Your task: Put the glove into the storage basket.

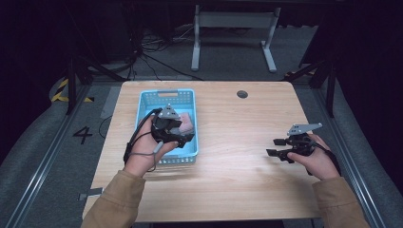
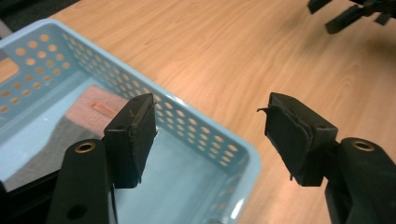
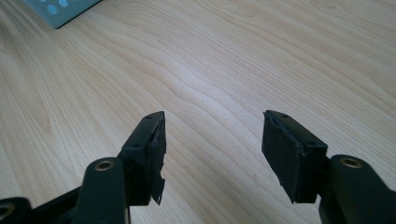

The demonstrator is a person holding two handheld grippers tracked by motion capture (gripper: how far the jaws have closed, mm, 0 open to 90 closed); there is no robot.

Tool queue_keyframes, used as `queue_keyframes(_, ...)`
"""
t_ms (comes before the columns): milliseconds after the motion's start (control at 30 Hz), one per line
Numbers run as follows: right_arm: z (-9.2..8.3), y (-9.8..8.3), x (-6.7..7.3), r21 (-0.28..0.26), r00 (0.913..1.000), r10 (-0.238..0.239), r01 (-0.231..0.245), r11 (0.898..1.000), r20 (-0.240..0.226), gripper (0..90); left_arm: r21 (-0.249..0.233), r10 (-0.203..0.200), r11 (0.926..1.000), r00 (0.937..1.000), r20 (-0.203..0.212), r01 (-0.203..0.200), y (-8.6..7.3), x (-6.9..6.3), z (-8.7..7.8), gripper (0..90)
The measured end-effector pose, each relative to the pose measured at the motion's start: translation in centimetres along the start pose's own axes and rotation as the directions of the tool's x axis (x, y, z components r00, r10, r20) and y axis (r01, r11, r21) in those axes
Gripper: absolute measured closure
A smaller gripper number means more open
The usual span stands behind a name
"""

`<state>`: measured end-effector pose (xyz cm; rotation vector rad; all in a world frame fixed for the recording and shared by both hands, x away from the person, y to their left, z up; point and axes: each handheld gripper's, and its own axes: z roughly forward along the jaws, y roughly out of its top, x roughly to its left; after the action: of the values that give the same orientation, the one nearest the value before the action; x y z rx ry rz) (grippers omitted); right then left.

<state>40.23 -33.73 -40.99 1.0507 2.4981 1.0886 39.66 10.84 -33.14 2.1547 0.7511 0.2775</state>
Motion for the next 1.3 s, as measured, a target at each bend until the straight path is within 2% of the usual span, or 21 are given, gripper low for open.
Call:
queue_keyframes(133, -0.1, -0.2, 0.0, 0.003, 1.0, 0.001, -0.001, 1.0, -0.001, 40.6, 0.026, 0.011, 0.9996, 0.9993, 0.037, -0.012, -0.7, -1.2, 0.2, 33.6)
queue_keyframes(333, -0.2, -0.5, 0.0, 0.012, 1.0, 0.008, -0.008, 1.0, 0.002, 40.7, 0.04, 0.017, 0.999, 0.9988, 0.046, -0.019, -1.5, -2.5, 0.3, 33.5)
queue_keyframes(600, -0.2, -0.6, 0.0, 0.017, 1.0, 0.005, -0.005, 1.0, -0.005, 40.6, 0.065, 0.033, 0.9971, 0.9947, 0.097, -0.039, -3.0, -4.6, 1.1, 33.5)
queue_keyframes(667, -0.2, -0.6, 0.1, 0.019, 1.0, 0.005, -0.005, 1.0, -0.007, 40.6, 0.054, 0.029, 0.9979, 0.9948, 0.098, -0.035, -3.5, -4.8, 1.2, 33.9)
queue_keyframes(733, -0.1, -0.6, 0.1, 0.021, 1.0, 0.005, -0.005, 1.0, -0.007, 40.6, 0.038, 0.005, 0.9992, 0.9948, 0.102, -0.009, -4.1, -4.8, 1.3, 34.2)
queue_keyframes(900, 0.0, -0.7, 0.1, 0.027, 0.9999, 0.001, -0.001, 1.0, -0.013, 40.6, 0.055, -0.013, 0.9984, 0.994, 0.109, 0.007, -5.6, -5.0, 2.0, 33.5)
queue_keyframes(967, 0.1, -0.7, 0.1, 0.027, 0.9999, 0.001, -0.001, 1.0, -0.015, 40.6, 0.077, -0.011, 0.9971, 0.9933, 0.115, 0.003, -6.2, -5.1, 2.6, 33.0)
queue_keyframes(1000, 0.1, -0.7, 0.1, 0.027, 0.9999, 0.002, -0.002, 1.0, -0.016, 40.7, 0.115, -0.006, 0.9934, 0.9931, 0.117, -0.007, -6.8, -5.1, 3.1, 32.8)
queue_keyframes(1033, 0.1, -0.7, 0.0, 0.026, 0.9999, 0.003, -0.003, 1.0, -0.017, 40.6, 0.13, -0.001, 0.9914, 0.9929, 0.119, -0.015, -7.1, -5.2, 3.4, 32.8)
queue_keyframes(1100, 0.2, -0.8, 0.0, 0.028, 0.9998, 0.001, 0.0, 1.0, -0.018, 40.6, 0.138, 0.008, 0.9901, 0.9924, 0.123, -0.025, -7.6, -5.3, 3.9, 32.7)
queue_keyframes(1300, 0.4, -0.9, 0.0, 0.038, 0.9998, 0.001, 0.0, 0.999, -0.021, 40.6, 0.158, 0.034, 0.9856, 0.9854, 0.167, -0.061, -8.8, -5.7, 5.8, 31.3)
